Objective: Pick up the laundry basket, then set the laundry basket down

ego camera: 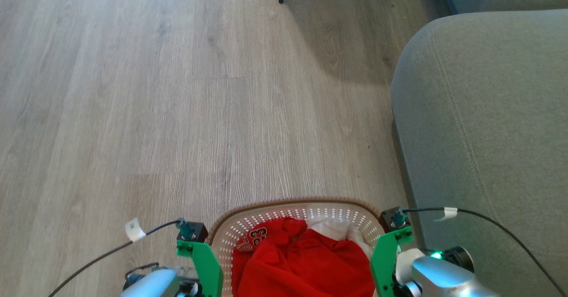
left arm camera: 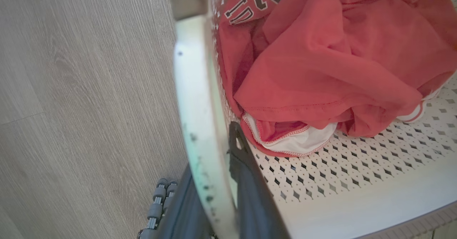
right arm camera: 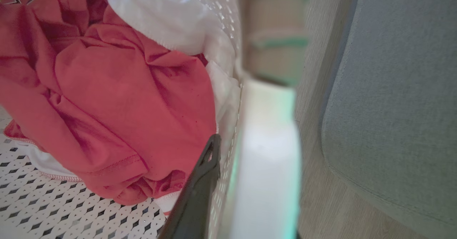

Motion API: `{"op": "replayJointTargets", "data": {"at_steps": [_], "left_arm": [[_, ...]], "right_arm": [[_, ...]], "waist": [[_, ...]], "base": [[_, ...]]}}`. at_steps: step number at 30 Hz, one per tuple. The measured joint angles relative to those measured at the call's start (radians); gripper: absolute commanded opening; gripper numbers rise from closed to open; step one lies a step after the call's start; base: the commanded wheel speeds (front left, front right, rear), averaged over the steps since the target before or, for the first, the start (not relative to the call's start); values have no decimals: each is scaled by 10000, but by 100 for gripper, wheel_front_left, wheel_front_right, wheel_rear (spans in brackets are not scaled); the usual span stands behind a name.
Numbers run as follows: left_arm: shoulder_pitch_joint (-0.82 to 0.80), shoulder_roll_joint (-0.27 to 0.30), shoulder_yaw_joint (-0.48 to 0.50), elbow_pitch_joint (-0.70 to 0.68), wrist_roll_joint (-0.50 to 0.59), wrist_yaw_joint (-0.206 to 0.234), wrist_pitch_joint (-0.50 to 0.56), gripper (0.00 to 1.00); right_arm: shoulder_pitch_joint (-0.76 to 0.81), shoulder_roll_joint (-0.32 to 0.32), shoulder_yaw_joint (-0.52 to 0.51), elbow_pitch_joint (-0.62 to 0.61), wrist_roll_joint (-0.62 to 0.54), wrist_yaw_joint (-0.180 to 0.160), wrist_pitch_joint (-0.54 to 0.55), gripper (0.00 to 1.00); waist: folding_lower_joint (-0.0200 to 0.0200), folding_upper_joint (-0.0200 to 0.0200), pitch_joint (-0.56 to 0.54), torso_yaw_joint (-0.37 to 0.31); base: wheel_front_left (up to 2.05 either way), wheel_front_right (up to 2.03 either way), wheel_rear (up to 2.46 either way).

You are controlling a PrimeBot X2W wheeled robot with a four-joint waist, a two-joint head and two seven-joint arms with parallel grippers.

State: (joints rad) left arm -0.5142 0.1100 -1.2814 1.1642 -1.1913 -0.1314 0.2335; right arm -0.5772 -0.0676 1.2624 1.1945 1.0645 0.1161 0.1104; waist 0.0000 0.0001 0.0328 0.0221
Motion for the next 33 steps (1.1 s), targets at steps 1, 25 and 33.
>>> {"op": "replayJointTargets", "data": {"at_steps": [1, 25, 33], "left_arm": [[1, 0, -2, 0, 0, 0, 0, 0], [34, 4, -17, 19, -2, 2, 0, 0], [26, -12, -17, 121, -63, 0, -104, 0]], "right_arm": [[0, 0, 0, 0, 0, 0, 0, 0], [44, 0, 0, -61, 2, 0, 40, 0], [31, 0, 0, -77, 2, 0, -21, 0]], "waist": [[0, 0, 1, 1], [0, 0, -156, 77], [0, 0, 136, 72]], "base": [[0, 0, 0], [0, 0, 0], [0, 0, 0]]}}
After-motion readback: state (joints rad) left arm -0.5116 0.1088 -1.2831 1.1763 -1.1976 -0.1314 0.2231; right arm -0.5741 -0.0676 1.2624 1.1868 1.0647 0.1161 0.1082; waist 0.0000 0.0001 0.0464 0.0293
